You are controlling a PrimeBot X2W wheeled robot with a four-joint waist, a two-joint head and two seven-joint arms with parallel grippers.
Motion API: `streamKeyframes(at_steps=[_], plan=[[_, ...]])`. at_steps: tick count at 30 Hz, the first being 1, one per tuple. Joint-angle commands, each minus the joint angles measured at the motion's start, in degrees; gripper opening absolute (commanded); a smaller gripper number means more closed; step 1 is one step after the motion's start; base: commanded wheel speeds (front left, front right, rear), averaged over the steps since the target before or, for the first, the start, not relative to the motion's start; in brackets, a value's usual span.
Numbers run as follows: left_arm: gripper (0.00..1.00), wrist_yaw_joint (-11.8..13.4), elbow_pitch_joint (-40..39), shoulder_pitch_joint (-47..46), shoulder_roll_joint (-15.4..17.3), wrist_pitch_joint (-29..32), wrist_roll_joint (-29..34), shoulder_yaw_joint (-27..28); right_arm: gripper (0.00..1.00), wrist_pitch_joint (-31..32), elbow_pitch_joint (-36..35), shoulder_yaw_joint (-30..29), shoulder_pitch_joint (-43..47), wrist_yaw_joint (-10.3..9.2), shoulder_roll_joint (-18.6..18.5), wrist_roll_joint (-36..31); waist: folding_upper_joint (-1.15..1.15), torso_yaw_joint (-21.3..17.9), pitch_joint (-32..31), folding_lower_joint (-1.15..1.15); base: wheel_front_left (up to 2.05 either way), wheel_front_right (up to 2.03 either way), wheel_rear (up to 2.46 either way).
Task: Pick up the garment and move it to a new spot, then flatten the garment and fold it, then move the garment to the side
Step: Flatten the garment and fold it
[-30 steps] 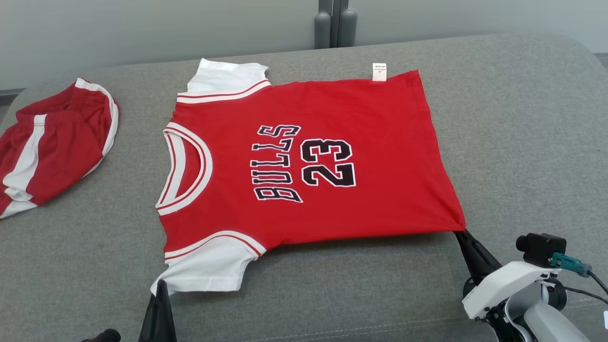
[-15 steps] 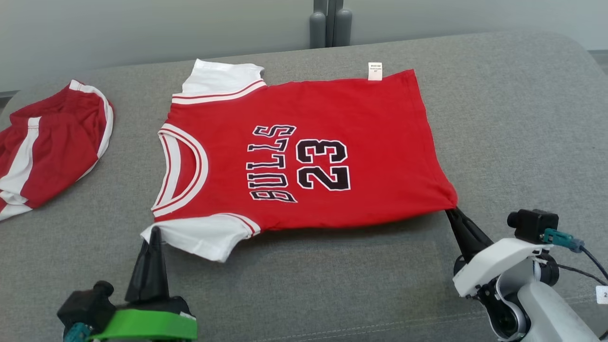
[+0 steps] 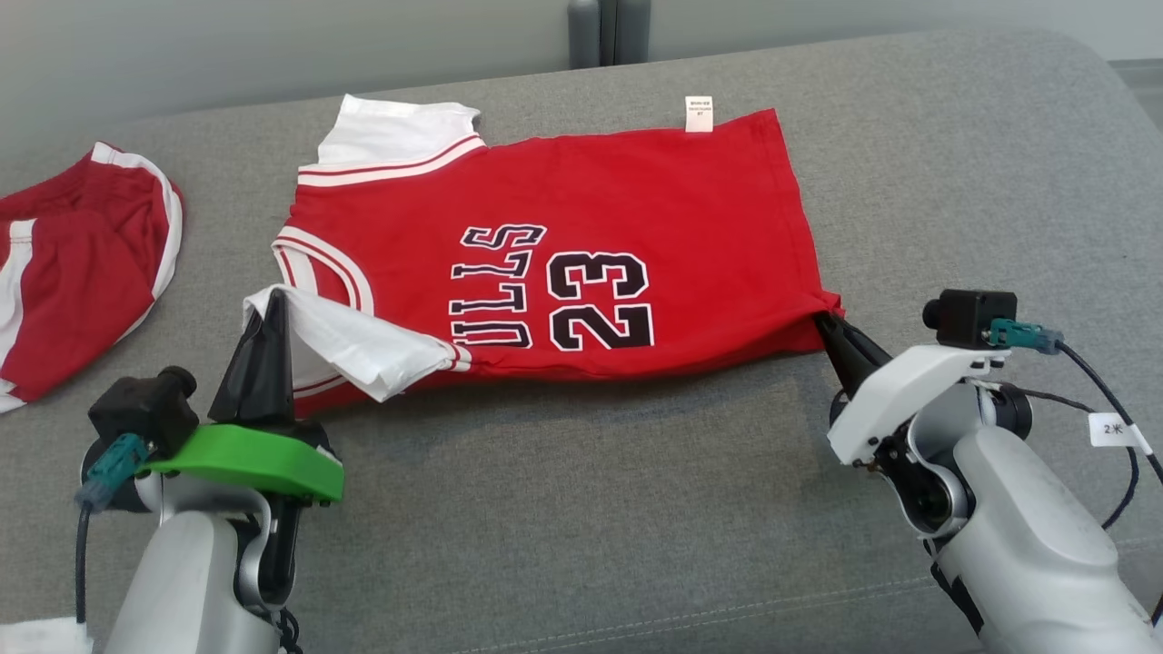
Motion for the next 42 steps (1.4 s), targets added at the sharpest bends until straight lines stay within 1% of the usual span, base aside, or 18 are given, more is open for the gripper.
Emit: streamKeyframes(at_steps=[1, 8, 14, 15, 23, 30, 31, 32, 33, 34, 35, 42], plan=[[0.00, -0.3, 2.3, -2.8, 0.6, 0.3, -0.1, -0.6, 0.00, 0.1, 1.7, 0.6, -2.1, 0.00, 0.4, 0.0, 0.00, -0.2, 1.0, 0.00, 0.00, 0.00, 0.00], [0.00, -1.0, 14.6, -11.8, 2.1, -0.9, -0.5, -1.3, 0.00, -0.7, 10.2, 3.5, -10.4, 0.00, 1.7, 0.3, 0.00, -0.9, 3.2, 0.00, 0.00, 0.00, 0.00], [0.00, -1.4, 24.1, -17.8, 2.5, -2.1, -0.9, -2.5, 0.00, -2.3, 17.9, 5.5, -16.6, 0.00, 2.9, 1.7, 0.00, -1.3, 5.0, 0.00, 0.00, 0.00, 0.00], [0.00, -1.4, 24.1, -17.8, 2.5, -2.1, -0.9, -2.5, 0.00, -2.3, 17.9, 5.5, -16.6, 0.00, 2.9, 1.7, 0.00, -1.3, 5.0, 0.00, 0.00, 0.00, 0.00], [0.00, -1.6, 33.2, -24.5, 2.3, -3.0, -0.4, -5.8, 0.00, -5.3, 26.0, 8.5, -23.0, 0.00, 4.6, 3.4, 0.00, -1.1, 6.9, 0.00, 0.00, 0.00, 0.00], [0.00, -1.6, 37.4, -28.8, 3.5, -3.1, -1.3, -8.8, 0.00, -8.5, 31.4, 11.3, -27.5, 0.00, 5.4, 4.9, 0.00, -1.1, 8.5, 0.00, 0.00, 0.00, 0.00], [0.10, -1.6, 37.4, -29.1, 3.8, -3.1, -1.2, -8.9, 0.00, -9.1, 32.0, 11.5, -27.9, 0.00, 5.4, 5.1, 0.00, -1.1, 8.6, 0.00, 0.00, 0.00, 0.00], [0.42, -1.6, 37.3, -29.3, 3.9, -3.0, -1.1, -8.8, 0.05, -9.7, 32.4, 11.8, -28.3, 0.00, 5.4, 5.2, 0.00, -1.1, 8.7, 0.00, 0.00, 0.00, 0.00], [1.00, -1.6, 37.2, -29.4, 4.1, -3.1, -0.9, -8.6, 0.36, -10.4, 32.9, 12.0, -28.6, 0.00, 5.5, 5.3, 0.00, -1.1, 8.7, 0.00, 0.00, 0.00, 0.00], [1.00, -1.6, 37.1, -29.3, 4.0, -3.1, -0.6, -8.5, 0.88, -10.9, 33.3, 12.3, -28.8, 0.00, 5.6, 5.5, 0.00, -1.1, 8.8, 0.00, 0.00, 0.00, 0.00], [1.00, -1.6, 36.8, -29.3, 4.0, -3.1, -0.4, -8.2, 1.00, -11.4, 33.7, 12.6, -29.0, 0.00, 5.7, 5.8, 0.00, -1.1, 8.8, 0.00, 0.00, 0.00, 0.00], [1.00, -1.6, 34.4, -26.3, 3.2, -3.0, 1.0, -6.5, 1.00, -14.2, 35.2, 14.7, -28.9, 0.00, 5.2, 6.7, 0.00, -1.0, 7.8, 0.00, 0.00, 0.00, 0.00]])
